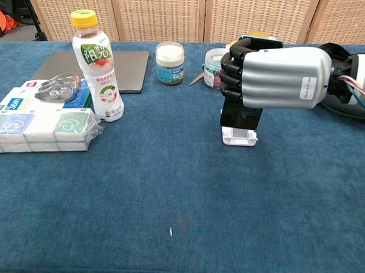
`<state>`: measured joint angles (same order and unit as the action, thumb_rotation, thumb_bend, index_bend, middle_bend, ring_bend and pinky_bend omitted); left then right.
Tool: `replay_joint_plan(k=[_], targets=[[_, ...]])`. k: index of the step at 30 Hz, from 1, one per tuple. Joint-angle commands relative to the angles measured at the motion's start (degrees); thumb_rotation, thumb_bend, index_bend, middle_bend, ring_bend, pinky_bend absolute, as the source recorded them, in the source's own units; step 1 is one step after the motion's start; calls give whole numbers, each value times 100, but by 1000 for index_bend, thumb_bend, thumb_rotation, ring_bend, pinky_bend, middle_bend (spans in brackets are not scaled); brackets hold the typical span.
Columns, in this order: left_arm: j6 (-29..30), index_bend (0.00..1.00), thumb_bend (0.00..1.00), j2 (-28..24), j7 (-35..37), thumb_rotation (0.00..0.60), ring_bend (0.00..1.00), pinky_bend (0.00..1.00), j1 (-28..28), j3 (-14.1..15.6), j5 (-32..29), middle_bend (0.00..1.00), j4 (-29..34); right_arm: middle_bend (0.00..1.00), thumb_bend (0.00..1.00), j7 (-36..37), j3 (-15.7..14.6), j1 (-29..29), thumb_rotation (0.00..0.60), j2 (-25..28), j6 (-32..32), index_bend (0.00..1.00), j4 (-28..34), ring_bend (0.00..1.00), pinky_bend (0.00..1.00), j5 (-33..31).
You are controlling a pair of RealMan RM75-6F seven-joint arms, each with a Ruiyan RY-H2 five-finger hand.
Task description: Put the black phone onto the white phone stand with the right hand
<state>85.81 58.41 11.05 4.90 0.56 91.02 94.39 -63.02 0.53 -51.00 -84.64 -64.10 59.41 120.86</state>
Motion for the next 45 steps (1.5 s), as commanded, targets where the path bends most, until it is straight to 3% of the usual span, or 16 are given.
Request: replay_joint_plan(k=[1, 31, 34, 39, 42, 45], targets=[[0, 0, 0, -5, 16, 600, 0, 0, 1, -1, 1, 0, -5, 480, 505, -68, -21, 25, 600, -27, 28, 569, 46, 325, 439, -23], [4, 0, 0, 21, -39, 600, 0, 0, 5, 10, 31, 0, -4, 449, 517, 263, -307, -18, 600, -220, -232, 568, -513, 291, 439, 89], [-2, 0, 0, 21, -43, 600, 0, 0, 9, 4, 21, 0, -1, 396, 517, 324, -324, -14, 600, -235, -274, 507, -517, 265, 425, 80], [1, 0, 0, 19, -42, 600, 0, 0, 7, 7, 25, 0, 0, 181, 472, 344, -323, 0, 600, -236, -249, 258, -482, 99, 303, 25], [11, 0, 0, 16, -31, 600, 0, 0, 2, 11, 33, 0, 2, 108, 466, 290, -309, 11, 600, -232, -220, 215, -438, 14, 255, -12], [9, 0, 0, 12, -26, 600, 0, 0, 3, 18, 44, 0, -1, 93, 466, 214, -283, 30, 600, -248, -202, 214, -390, 0, 233, -53]])
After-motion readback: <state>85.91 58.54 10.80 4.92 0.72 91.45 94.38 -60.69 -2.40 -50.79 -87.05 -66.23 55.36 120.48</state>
